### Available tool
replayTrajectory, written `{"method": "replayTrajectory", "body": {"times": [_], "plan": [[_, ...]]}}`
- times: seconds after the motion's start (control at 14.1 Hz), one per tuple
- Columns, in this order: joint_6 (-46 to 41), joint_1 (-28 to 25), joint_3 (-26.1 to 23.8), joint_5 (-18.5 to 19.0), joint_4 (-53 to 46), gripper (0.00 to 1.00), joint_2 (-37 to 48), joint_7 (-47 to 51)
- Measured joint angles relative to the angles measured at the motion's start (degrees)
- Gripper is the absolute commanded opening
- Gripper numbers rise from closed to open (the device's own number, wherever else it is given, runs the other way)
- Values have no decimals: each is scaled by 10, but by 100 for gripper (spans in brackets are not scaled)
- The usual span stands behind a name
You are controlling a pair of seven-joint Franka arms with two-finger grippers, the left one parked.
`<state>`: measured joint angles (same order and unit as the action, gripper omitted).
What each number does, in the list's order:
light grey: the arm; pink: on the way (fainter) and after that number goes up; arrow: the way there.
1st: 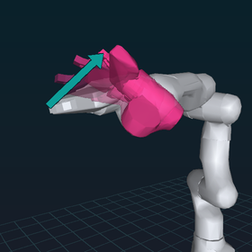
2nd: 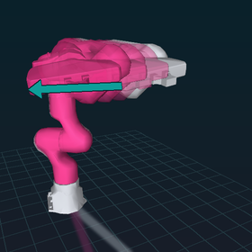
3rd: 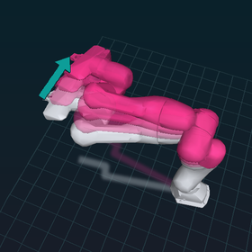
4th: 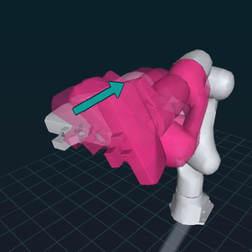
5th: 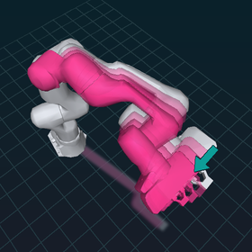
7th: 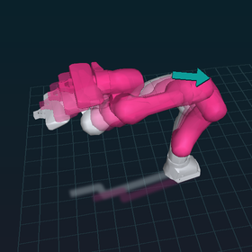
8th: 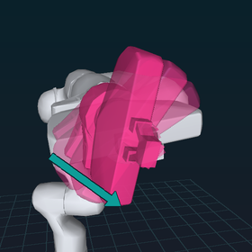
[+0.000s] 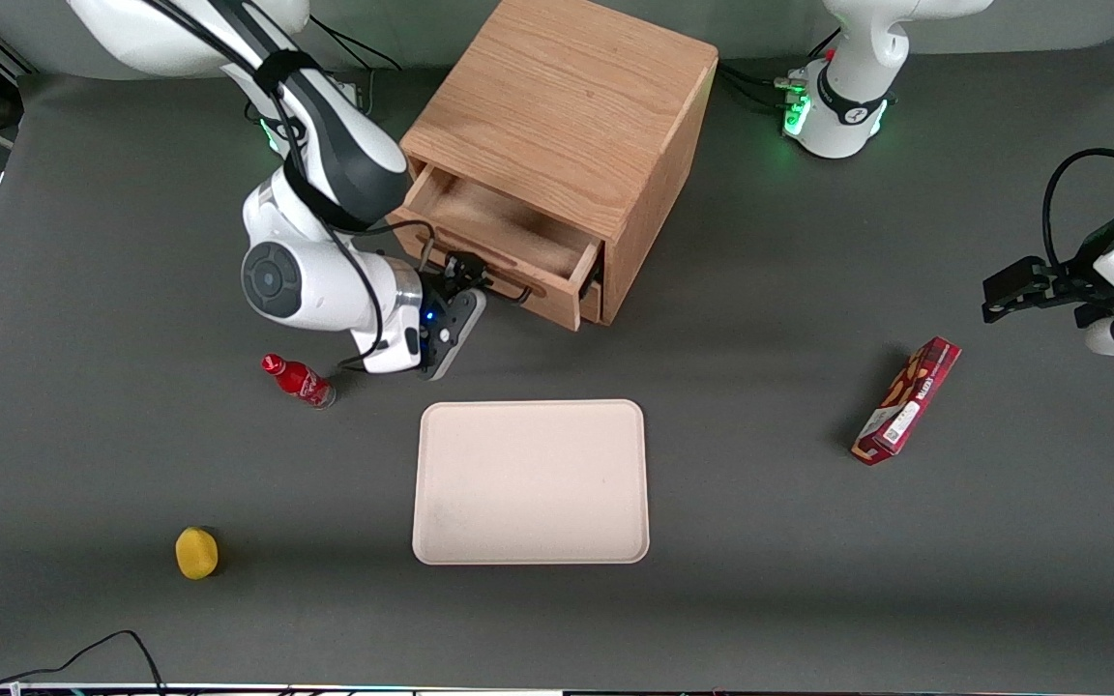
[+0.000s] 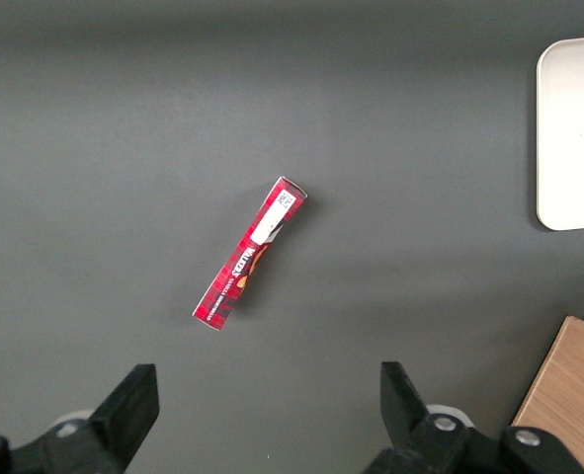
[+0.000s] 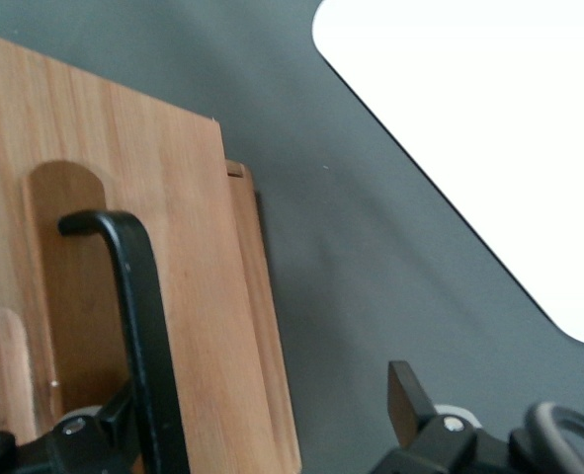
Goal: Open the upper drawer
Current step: 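Pull the handle outward from the cabinet with the right gripper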
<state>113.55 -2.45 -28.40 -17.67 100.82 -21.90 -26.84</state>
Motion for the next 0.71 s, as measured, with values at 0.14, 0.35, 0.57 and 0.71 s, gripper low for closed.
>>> {"method": "replayTrajectory", "body": {"times": [0.14, 0.35, 0.57, 0.71], "plan": [[-25, 0, 11, 7, -29, 100, -13, -1], [-35, 0, 19, 24, -53, 100, -25, -1], [-36, 0, 20, 41, -73, 100, -41, -1], [-36, 0, 22, 49, -90, 100, -54, -1]]}}
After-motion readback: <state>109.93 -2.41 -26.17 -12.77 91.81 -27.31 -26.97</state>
